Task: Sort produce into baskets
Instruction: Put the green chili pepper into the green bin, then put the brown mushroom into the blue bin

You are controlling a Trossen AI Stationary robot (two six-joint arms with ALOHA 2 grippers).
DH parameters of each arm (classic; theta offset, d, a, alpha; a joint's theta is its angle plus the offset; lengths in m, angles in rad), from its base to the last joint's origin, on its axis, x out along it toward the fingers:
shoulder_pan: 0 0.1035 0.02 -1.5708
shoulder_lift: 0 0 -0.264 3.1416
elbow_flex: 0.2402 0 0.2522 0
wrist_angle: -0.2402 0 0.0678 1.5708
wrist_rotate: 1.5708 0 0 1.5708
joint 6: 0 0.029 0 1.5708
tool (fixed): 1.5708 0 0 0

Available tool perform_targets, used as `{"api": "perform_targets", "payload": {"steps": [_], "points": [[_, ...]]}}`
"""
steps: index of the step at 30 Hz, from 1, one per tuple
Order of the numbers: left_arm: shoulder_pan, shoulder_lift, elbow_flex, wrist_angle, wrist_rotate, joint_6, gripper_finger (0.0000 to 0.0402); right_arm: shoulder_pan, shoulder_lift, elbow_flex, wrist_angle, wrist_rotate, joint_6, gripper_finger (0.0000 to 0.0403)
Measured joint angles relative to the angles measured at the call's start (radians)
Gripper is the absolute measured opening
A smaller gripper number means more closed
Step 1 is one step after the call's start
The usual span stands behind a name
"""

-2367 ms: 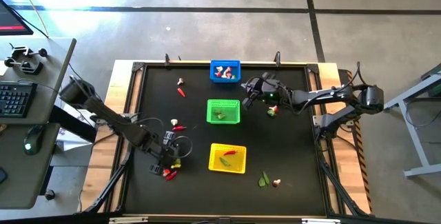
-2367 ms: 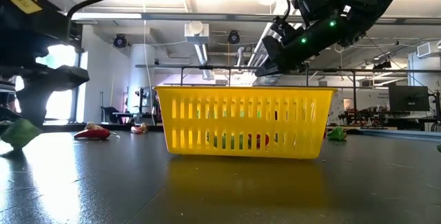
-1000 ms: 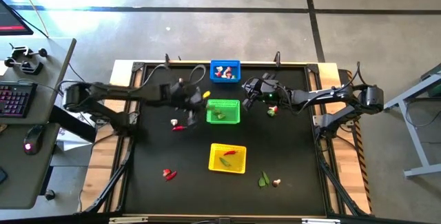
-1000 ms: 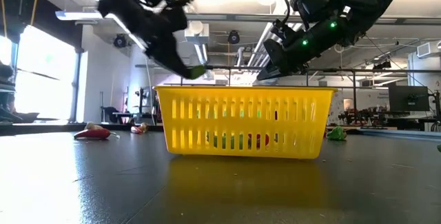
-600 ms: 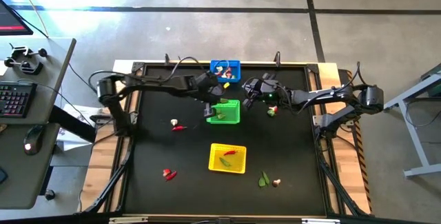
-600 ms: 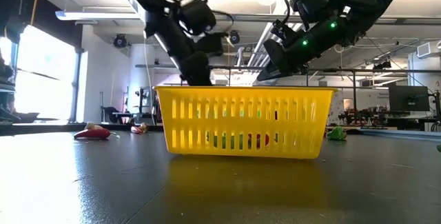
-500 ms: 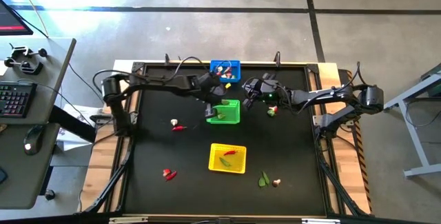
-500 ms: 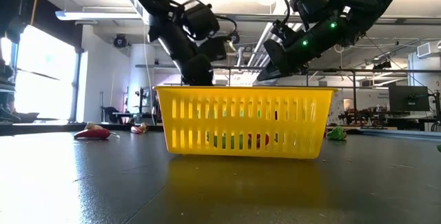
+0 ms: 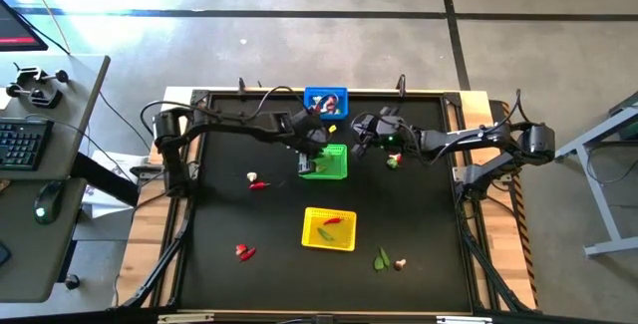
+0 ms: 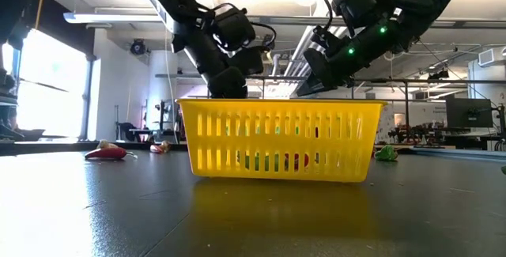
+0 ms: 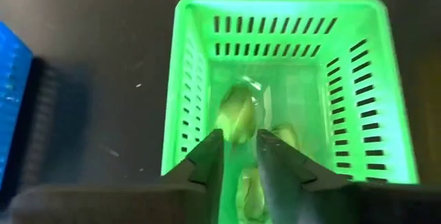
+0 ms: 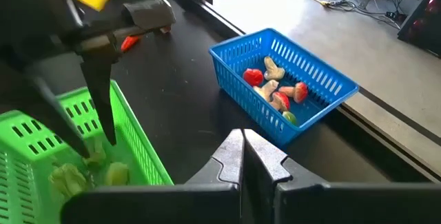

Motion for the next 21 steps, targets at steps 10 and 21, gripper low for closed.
{"api": "perform_targets", "payload": {"steps": [10,21], "points": [[-0.029,-0.07,-0.126,0.302,0.064,-0.03,0.0121,0.016,-0.001,0.0,-0.036,0.0,0.037,0.0],[-0.08,-0.254,-0.366,0.672,0.065,-0.081,0.0122,0.166,-0.108,0.001,-0.227,0.0,0.115,0.0]]}}
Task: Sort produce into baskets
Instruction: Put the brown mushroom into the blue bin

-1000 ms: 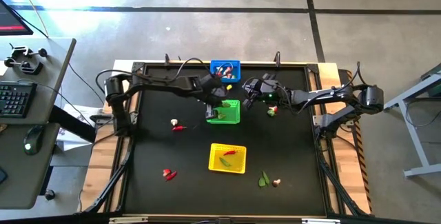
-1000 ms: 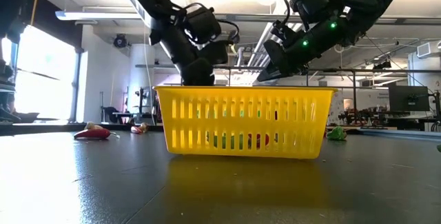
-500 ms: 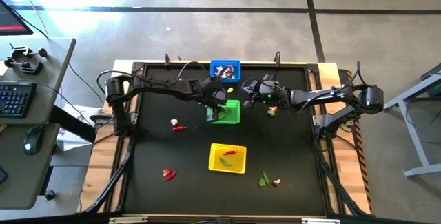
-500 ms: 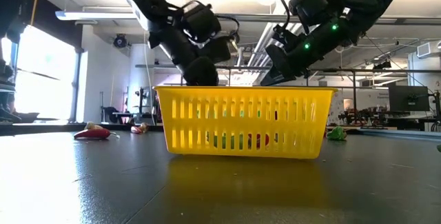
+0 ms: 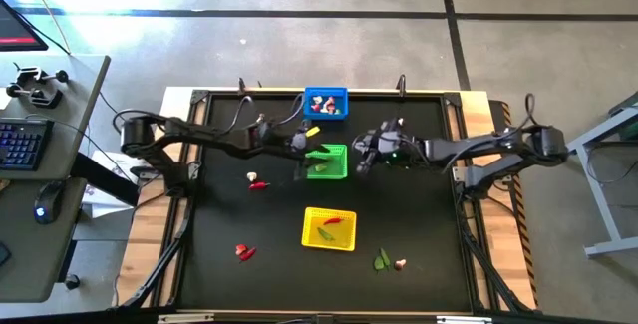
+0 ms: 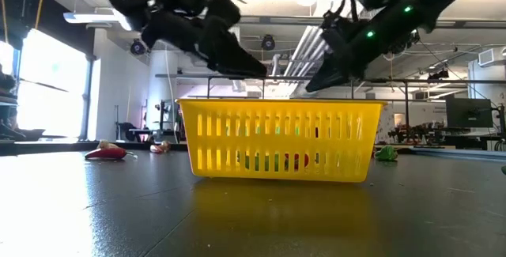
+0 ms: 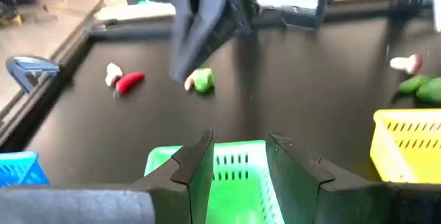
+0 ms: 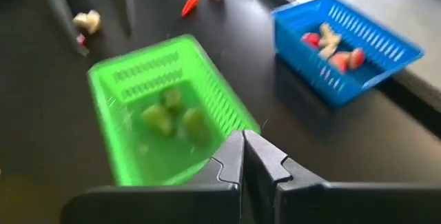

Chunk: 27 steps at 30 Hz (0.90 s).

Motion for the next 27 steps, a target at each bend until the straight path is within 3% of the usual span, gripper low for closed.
{"api": "perform_targets", "payload": {"steps": [9,17,21,27], "points": [[-0.001,-0.027,-0.177,0.283,-0.002,-0.11,0.0122,0.168,-0.072,0.001,-0.314,-0.011,0.282,0.0],[-0.001,-0.027,-0.201,0.366,-0.005,-0.112,0.0122,0.356,-0.068,0.082,-0.651,-0.028,0.535,0.0],[-0.001,-0.027,-0.201,0.386,-0.005,-0.131,0.0122,0.451,-0.069,0.107,-0.708,-0.088,0.618,0.0],[0.0,-0.027,-0.201,0.427,-0.006,-0.13,0.0122,0.563,-0.068,0.106,-0.721,-0.264,0.779,0.0006]]}}
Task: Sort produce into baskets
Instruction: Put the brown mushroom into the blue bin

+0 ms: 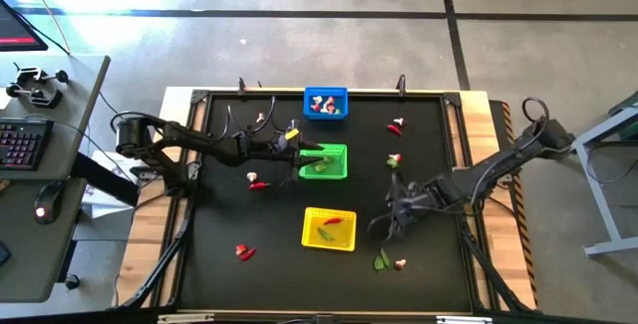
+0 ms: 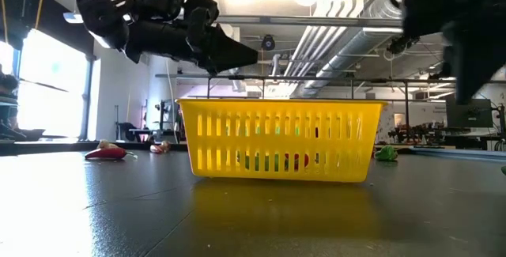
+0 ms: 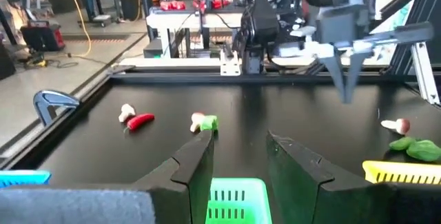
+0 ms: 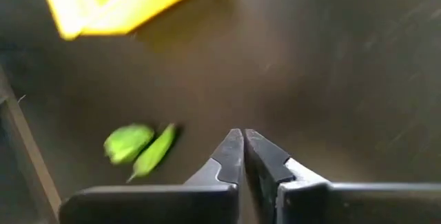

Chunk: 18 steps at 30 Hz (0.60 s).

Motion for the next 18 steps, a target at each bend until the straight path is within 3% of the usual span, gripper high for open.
{"api": "perform_targets", "payload": {"steps": [4,13,18], "points": [[0.001,0.0,0.0,0.011,-0.023,-0.005,0.0122,0.092,0.0,0.0,0.016,-0.022,0.067,0.0038],[0.001,0.0,0.0,0.019,-0.06,-0.008,0.0122,0.28,0.055,0.0,0.073,-0.024,0.082,0.0161],[0.0,0.0,0.0,0.021,-0.06,-0.008,0.0122,0.326,0.132,0.01,0.143,-0.023,-0.01,0.0188]]}}
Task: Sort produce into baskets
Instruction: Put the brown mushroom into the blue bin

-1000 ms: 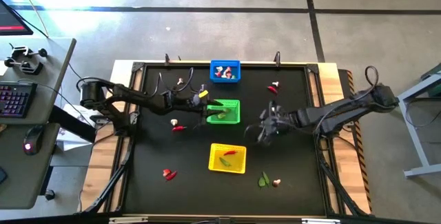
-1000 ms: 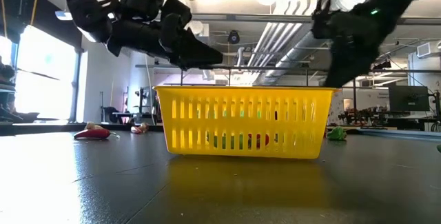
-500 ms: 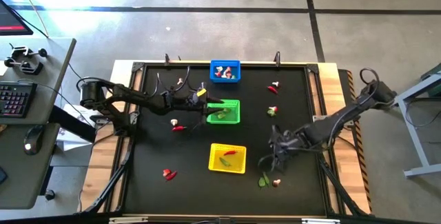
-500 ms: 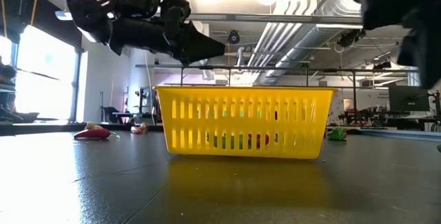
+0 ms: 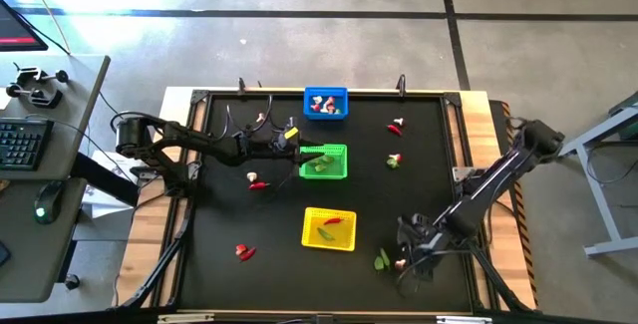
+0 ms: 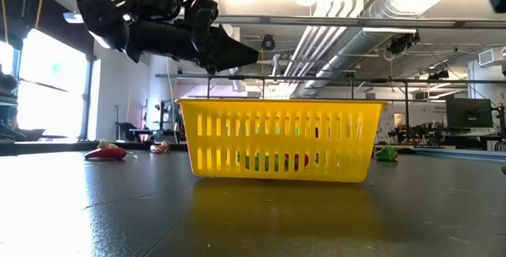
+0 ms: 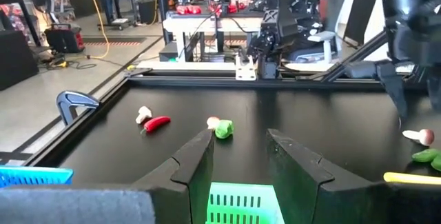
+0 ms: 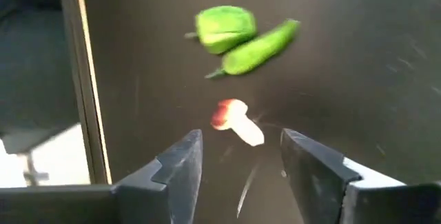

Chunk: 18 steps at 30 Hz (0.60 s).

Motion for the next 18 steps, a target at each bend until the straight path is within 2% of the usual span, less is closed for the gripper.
{"api": "perform_targets", "payload": {"steps": [6,10,18], "points": [[0.0,0.0,0.0,0.0,-0.015,-0.001,0.0122,0.023,0.108,0.034,0.012,0.014,-0.166,0.019],[0.0,0.0,0.0,0.0,-0.016,-0.008,0.0122,0.026,0.144,0.034,0.056,0.046,-0.2,0.019],[0.0,0.0,0.0,-0.002,-0.02,-0.008,0.0122,0.033,0.194,0.034,0.102,0.046,-0.272,0.019]]}}
